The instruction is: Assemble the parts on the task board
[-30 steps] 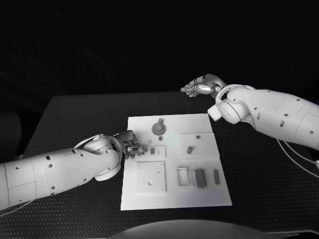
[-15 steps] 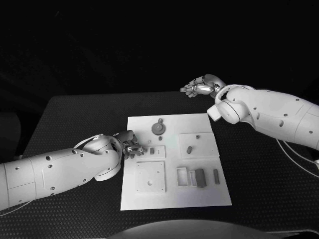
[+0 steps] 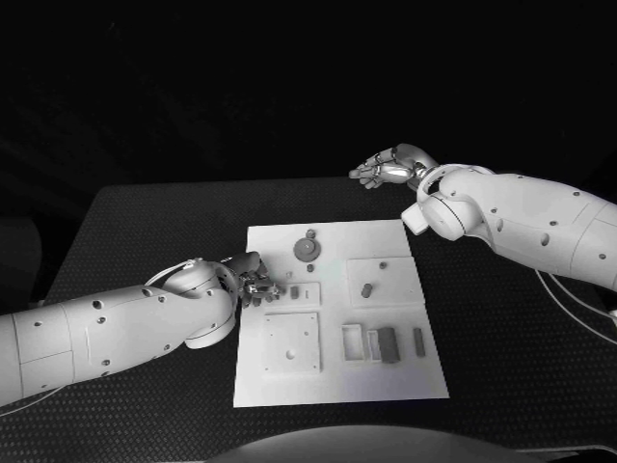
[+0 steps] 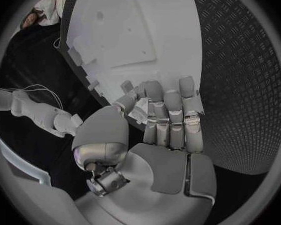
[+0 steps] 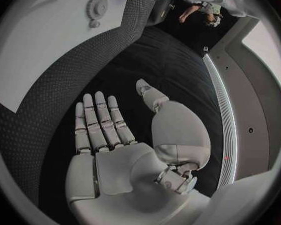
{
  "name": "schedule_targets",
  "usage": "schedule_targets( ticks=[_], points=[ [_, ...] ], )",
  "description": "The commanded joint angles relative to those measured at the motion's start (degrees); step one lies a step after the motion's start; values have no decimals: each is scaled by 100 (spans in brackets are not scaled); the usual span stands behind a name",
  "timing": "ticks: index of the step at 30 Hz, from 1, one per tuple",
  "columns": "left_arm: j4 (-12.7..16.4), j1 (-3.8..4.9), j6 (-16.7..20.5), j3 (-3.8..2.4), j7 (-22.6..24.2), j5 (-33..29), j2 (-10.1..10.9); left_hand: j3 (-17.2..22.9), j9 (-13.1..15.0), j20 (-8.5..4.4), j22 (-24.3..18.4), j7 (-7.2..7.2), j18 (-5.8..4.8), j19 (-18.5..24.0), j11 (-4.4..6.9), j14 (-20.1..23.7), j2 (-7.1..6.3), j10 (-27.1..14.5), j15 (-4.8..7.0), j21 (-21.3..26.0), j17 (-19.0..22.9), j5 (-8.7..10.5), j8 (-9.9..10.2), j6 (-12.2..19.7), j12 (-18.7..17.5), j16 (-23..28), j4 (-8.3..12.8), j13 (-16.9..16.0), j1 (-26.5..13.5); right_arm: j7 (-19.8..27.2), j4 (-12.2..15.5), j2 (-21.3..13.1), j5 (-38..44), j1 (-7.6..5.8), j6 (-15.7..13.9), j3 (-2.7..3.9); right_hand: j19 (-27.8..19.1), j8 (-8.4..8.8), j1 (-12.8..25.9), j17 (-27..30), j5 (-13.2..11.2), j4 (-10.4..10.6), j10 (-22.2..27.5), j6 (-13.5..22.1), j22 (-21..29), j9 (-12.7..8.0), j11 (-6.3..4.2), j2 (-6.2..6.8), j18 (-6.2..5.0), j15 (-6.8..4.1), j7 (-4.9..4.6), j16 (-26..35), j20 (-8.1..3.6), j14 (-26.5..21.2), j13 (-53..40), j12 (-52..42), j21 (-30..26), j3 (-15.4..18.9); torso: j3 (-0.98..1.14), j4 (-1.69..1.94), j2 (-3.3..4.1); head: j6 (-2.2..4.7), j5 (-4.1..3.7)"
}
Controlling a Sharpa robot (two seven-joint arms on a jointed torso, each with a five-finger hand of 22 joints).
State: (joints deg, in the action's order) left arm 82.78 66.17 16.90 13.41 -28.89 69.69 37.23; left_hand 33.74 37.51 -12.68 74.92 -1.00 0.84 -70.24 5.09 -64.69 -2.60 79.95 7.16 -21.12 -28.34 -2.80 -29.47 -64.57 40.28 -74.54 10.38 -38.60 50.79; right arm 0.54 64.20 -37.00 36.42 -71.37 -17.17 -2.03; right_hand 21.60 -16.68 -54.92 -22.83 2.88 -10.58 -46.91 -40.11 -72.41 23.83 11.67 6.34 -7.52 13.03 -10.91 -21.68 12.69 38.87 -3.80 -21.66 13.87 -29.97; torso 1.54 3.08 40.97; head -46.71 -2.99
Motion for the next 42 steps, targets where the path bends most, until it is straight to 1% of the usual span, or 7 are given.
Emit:
schedule_targets(
  ticks=[1,15,22,28,37,40,42],
  points=[
    [-17,-39,-415,33,-145,97,-13,7,-13,-34,127,18,-43,-12,17,-4,-139,-27,44,-31,-2,-11,-31,24,14,-31,-52,-3,-54,41,6,4,5,3,72,1,50,-31,12,9,-2,32,-36,44,-6,-7,10,23,61,27,-230,40,-8,-5,-8,32,-38,-8,0,0,-2,-6,-9],
    [-51,-38,-526,32,-189,214,-53,-24,-33,-48,125,18,-44,4,17,7,-390,-45,56,-55,7,-5,-84,63,48,-52,-362,4,-217,41,10,-1,5,3,70,1,52,-32,12,12,-2,32,-40,45,-10,-8,10,24,61,27,-231,40,-8,-7,-9,38,-44,-7,-4,5,-2,-12,-28],
    [-82,-35,-472,31,-197,247,-64,-114,-35,-61,124,24,-36,-3,24,4,-572,-41,69,-75,2,5,-117,81,82,-83,-632,-7,-496,42,6,1,5,3,70,1,52,-33,12,14,-2,32,-42,45,-12,-9,11,25,61,28,-231,41,-8,-8,-9,41,-46,-6,-1,-4,-3,-2,-31],
    [-78,-35,-412,30,-182,215,-60,-109,-34,-71,124,30,-28,-9,31,1,-637,-38,81,-85,-1,4,-134,85,102,-100,-769,-17,-591,43,2,1,5,3,74,1,53,-33,13,15,-2,33,-43,45,-13,-9,11,24,61,28,-232,41,-8,-8,-9,43,-48,-6,-4,0,-1,3,-37],
    [-35,-33,-372,6,-176,267,12,-101,-31,-76,127,36,-25,-14,36,-3,-668,-35,90,-97,-5,4,-149,83,118,-114,-803,-24,-587,44,-5,1,5,16,76,1,55,-34,14,17,-2,35,-46,46,-16,-10,11,23,61,29,-233,40,-8,-8,-9,47,-52,-5,-5,4,-2,7,-42],
    [-11,-17,-332,-17,-168,266,54,-96,-33,-79,126,35,-25,-14,36,1,-764,-43,97,-103,-4,4,-154,95,125,-119,-856,-28,-605,44,-3,-3,5,19,74,1,55,-34,14,18,-2,35,-46,46,-17,-10,11,23,61,29,-233,40,-8,-8,-9,48,-53,-5,-6,7,-4,8,-51],
    [3,5,-314,-39,-163,258,77,-64,-38,-83,122,29,-25,-10,32,12,-889,-54,103,-105,0,4,-152,121,129,-117,-960,-29,-635,44,-4,-3,5,20,74,1,55,-35,14,18,-2,35,-47,46,-18,-10,11,22,61,29,-233,40,-8,-8,-9,49,-54,-5,-6,9,-6,14,-51]
  ],
)
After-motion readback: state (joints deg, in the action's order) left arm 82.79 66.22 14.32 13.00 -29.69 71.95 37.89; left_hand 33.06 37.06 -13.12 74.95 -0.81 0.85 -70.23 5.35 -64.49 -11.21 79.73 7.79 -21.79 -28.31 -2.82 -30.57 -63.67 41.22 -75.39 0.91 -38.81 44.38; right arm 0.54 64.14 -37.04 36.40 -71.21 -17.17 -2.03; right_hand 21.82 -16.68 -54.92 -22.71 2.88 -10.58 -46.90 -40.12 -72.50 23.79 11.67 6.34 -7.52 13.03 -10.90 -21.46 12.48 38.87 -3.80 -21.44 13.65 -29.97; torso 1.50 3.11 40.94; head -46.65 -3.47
